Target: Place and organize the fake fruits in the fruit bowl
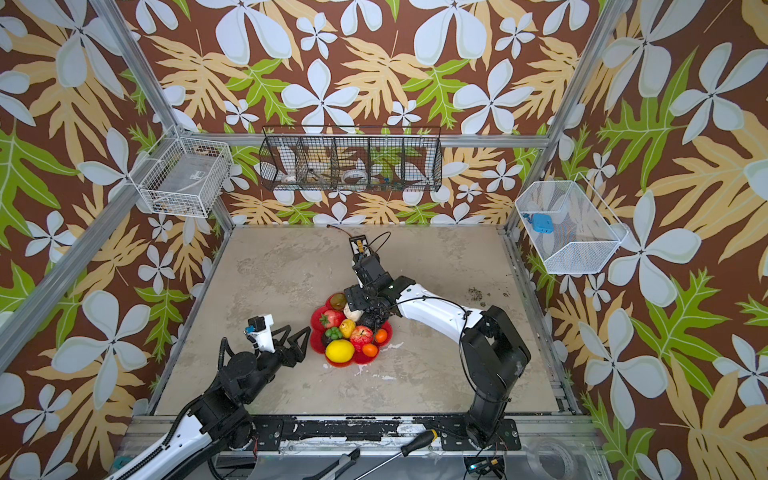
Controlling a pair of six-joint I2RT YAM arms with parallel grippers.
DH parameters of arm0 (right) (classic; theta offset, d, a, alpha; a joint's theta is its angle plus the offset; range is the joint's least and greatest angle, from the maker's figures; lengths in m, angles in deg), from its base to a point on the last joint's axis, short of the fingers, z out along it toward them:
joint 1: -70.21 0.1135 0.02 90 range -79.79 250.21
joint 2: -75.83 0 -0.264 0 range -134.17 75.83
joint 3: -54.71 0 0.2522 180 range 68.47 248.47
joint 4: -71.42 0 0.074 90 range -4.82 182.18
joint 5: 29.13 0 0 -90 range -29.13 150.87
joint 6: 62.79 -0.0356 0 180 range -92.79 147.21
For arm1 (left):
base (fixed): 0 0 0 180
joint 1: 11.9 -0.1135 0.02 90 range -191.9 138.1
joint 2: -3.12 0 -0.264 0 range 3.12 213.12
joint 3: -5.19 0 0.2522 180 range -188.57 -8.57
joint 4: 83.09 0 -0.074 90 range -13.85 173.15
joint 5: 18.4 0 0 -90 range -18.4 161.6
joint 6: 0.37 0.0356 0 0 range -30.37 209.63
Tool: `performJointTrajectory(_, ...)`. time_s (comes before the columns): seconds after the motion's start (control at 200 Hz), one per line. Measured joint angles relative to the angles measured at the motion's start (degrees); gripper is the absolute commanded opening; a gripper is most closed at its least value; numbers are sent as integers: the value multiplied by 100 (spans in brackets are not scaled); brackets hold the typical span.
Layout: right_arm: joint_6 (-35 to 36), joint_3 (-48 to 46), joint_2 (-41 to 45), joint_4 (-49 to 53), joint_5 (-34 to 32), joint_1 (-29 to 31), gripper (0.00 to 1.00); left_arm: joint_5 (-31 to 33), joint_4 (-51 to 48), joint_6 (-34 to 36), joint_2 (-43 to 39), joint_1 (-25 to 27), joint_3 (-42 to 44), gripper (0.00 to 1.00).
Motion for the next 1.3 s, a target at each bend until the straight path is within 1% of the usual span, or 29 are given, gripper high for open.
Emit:
performJointTrajectory(0.31, 17, -61, 20, -39, 140, -245, 87, 17, 42, 2, 2, 0, 31, 81)
performJointTrajectory(0.455, 24, -24, 42, -44, 199, -247, 89, 15, 48, 9, 4, 0, 48, 80)
performJointTrajectory(0.5, 28, -76, 116, -26, 278, -243, 91, 15, 46, 15, 7, 0, 59, 81)
performJointTrajectory(0.541, 44, -160, 269, 0, 275, -245, 93, 15, 42, 26, 2, 0, 63, 81)
performJointTrajectory(0.611, 87, -352, 660, -17, 205, -247, 93, 17, 44, 26, -15, 0, 63, 81)
performJointTrajectory(0.811, 315, -1104, 2142, -251, -343, -251, 93, 216, 24, -55, 17, 0, -120, 84)
performJointTrajectory(0.861, 389, -1338, 2540, -380, -560, -262, 92, 358, 39, -107, 24, 0, -208, 85)
performJointTrajectory(0.881, 439, -1429, 2693, -417, -667, -280, 92, 435, 44, -125, 26, 0, -245, 97)
performJointTrajectory(0.896, 470, -1491, 2789, -457, -743, -291, 92, 498, 50, -151, 31, 0, -273, 99)
performJointTrajectory(0.971, 529, -1836, 3274, -669, -1220, -396, 95, 876, 131, -166, 85, 0, -391, 100)
performJointTrajectory(1.056, 621, -2304, 3700, -984, -1768, -658, 96, 1381, 487, -186, 291, 0, -422, 100)
performJointTrajectory(1.191, 619, -3021, 3969, -1453, -2463, -1259, 98, 2216, 927, -96, 929, 0, -514, 100)
performJointTrajectory(1.241, 658, -3399, 4076, -1770, -2736, -1421, 100, 2599, 1156, 26, 1128, 0, -566, 100)
performJointTrajectory(1.301, 780, -3838, 4175, -2179, -2953, -1576, 100, 3106, 1478, 313, 1320, 0, -562, 100)
